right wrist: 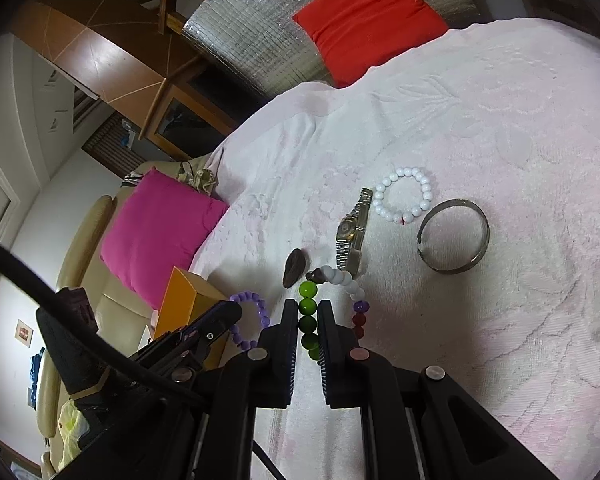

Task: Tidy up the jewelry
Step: 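Carry both bracelets into the orange box and open both tools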

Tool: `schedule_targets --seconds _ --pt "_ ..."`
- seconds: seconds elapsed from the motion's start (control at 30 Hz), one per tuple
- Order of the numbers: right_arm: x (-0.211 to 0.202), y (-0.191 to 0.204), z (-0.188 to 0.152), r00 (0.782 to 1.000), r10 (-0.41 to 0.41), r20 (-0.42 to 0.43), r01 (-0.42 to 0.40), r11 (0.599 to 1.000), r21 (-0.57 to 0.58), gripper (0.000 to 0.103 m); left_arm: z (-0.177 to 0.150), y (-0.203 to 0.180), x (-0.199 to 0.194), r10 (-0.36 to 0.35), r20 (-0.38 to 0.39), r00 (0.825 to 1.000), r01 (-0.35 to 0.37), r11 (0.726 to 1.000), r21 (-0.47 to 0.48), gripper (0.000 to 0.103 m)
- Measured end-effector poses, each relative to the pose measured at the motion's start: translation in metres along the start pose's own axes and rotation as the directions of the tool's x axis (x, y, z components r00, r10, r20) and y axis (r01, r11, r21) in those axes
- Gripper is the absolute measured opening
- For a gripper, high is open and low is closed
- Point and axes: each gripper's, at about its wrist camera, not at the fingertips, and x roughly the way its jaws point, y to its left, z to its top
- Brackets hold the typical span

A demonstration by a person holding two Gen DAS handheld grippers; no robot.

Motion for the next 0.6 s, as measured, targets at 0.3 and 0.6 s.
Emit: schedule_targets --seconds 0.3,0.6 --pt "0.002 0.033 -0.001 1.0 0.001 0.027 0.002 0.994 -0.11 0.011 0.009 0.037 -0.037 0.033 0.09 0.995 -0.026 0.996 -0.082 0.009" --pt "0.043 0.119 0.003 0.993 0.118 -0.027 -0.121 0.967 -0.226 0.011 0.01 0.149 -0.077 0.222 0.147 0.964 -0.164 0.93 -0.328 0.009"
